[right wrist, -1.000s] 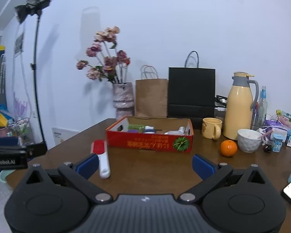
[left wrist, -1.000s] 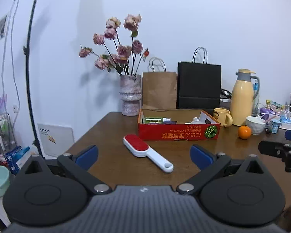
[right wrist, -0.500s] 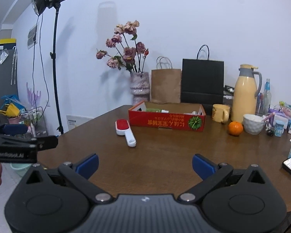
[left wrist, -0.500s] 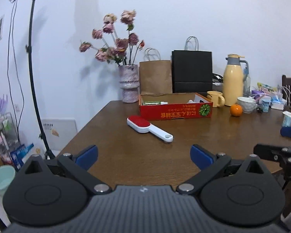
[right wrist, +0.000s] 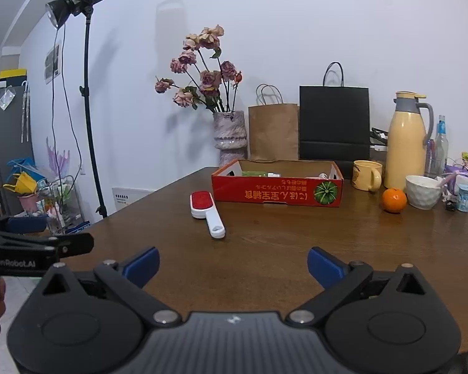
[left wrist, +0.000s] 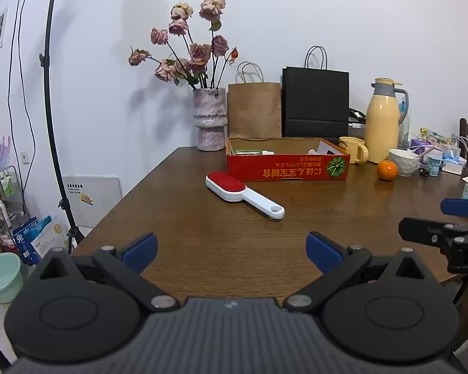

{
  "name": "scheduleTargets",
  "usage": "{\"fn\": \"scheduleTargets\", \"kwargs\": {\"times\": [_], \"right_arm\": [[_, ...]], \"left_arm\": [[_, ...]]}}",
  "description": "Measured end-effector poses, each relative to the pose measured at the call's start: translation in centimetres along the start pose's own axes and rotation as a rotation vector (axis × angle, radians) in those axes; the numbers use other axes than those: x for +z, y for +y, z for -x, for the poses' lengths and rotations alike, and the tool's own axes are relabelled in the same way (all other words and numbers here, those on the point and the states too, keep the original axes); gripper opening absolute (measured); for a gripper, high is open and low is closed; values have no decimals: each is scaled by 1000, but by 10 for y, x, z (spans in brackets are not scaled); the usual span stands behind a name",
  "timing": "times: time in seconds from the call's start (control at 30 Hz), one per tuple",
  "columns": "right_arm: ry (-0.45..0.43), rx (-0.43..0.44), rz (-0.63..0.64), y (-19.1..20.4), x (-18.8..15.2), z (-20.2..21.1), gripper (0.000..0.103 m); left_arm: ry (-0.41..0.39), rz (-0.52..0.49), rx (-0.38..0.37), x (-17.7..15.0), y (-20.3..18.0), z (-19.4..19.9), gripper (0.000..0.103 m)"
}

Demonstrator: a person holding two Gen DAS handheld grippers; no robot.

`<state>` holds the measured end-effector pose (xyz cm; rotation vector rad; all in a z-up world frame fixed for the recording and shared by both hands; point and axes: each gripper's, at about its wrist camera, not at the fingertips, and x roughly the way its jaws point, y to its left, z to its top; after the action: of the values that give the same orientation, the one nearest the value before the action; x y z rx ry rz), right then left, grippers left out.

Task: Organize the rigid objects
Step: 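Move the right tool down toward the red-and-white lint brush handle, then grasp the lint brush handle with the right tool, then lift and carry the lint brush over the box with the right tool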

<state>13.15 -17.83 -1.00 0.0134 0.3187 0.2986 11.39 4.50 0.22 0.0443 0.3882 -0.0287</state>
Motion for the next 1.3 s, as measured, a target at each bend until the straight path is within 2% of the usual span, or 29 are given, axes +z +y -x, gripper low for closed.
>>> {"fn": "scheduleTargets", "kwargs": {"times": [0.17, 0.4, 0.67, 0.83, 0.9, 0.93, 0.97, 1.13, 1.3], "right_arm": [[27, 24, 30, 1, 10, -40, 88], [66, 74, 72, 5, 29, -115, 81], [211, 100, 163, 18, 36, -237, 64], [276, 102, 189, 25, 32, -292, 51], [297, 114, 175, 22, 29, -304, 42], [313, 126, 170, 21, 27, -309, 31], [313, 143, 165, 19, 26, -311, 27], [325, 187, 184, -8, 26, -296, 26], [366, 205, 193, -82, 25, -267, 26]], "left_arm": [[28, 30, 27, 6, 12, -32, 103], [65, 57, 36, 18, 30, -88, 103], [139, 75, 2, 45, 48, -173, 103], [182, 72, -1, 61, 54, -226, 103], [195, 66, -5, 65, 54, -241, 103], [200, 61, -2, 66, 52, -248, 103], [203, 52, 1, 67, 50, -254, 103], [214, 7, -32, 67, 36, -274, 103], [177, -75, -159, 63, 17, -282, 103]]}}
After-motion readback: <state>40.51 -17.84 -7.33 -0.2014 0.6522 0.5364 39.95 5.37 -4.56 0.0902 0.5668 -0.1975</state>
